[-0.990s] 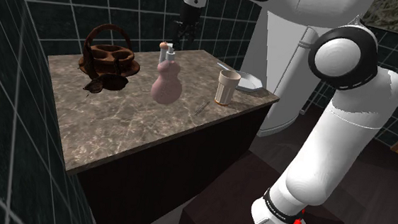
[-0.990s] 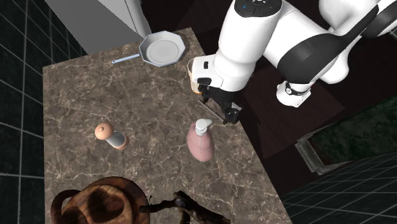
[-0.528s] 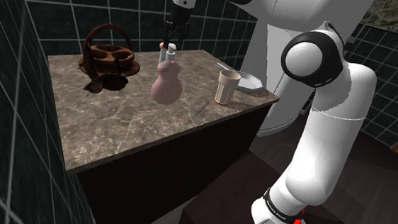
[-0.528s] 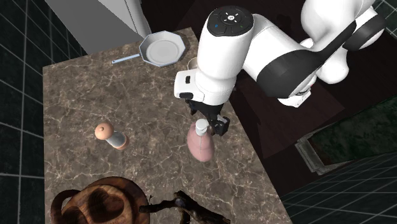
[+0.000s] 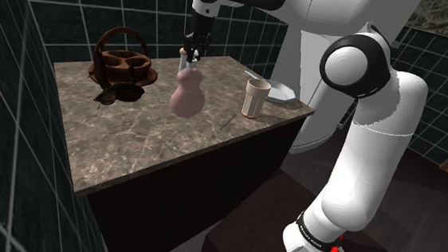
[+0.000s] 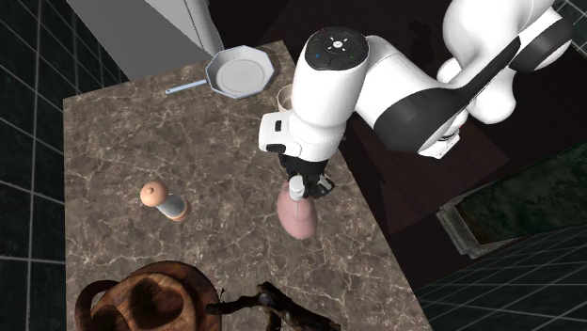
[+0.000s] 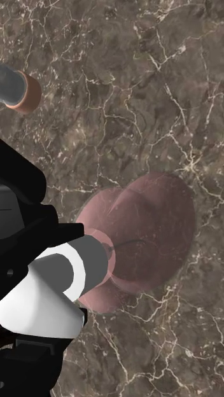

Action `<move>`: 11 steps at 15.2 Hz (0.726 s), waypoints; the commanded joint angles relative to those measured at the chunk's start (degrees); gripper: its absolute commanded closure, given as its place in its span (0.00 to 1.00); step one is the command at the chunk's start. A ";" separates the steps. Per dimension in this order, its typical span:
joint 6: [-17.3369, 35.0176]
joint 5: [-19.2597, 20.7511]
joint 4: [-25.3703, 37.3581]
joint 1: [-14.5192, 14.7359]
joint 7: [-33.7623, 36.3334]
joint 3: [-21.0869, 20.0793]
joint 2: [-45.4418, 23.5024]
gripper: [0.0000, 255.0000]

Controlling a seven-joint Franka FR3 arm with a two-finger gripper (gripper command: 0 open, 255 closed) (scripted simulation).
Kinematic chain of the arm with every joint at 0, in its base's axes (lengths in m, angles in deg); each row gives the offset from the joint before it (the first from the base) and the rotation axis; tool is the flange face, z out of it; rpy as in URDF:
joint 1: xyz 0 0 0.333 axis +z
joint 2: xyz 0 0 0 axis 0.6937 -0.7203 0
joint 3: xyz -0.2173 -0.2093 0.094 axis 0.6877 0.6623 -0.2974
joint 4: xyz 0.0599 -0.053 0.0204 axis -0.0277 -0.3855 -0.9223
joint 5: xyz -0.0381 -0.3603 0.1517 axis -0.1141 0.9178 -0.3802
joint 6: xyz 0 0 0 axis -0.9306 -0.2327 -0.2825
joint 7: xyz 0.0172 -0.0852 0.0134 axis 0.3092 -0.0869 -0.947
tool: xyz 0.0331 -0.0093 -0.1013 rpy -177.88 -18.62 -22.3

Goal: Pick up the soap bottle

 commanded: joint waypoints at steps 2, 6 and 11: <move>0.04 -0.01 -0.05 0.00 -0.01 0.00 -0.05 1.00; 0.09 -0.01 -0.10 0.00 -0.01 0.00 -0.05 1.00; -3.49 0.05 4.45 0.04 0.18 -0.02 -1.02 1.00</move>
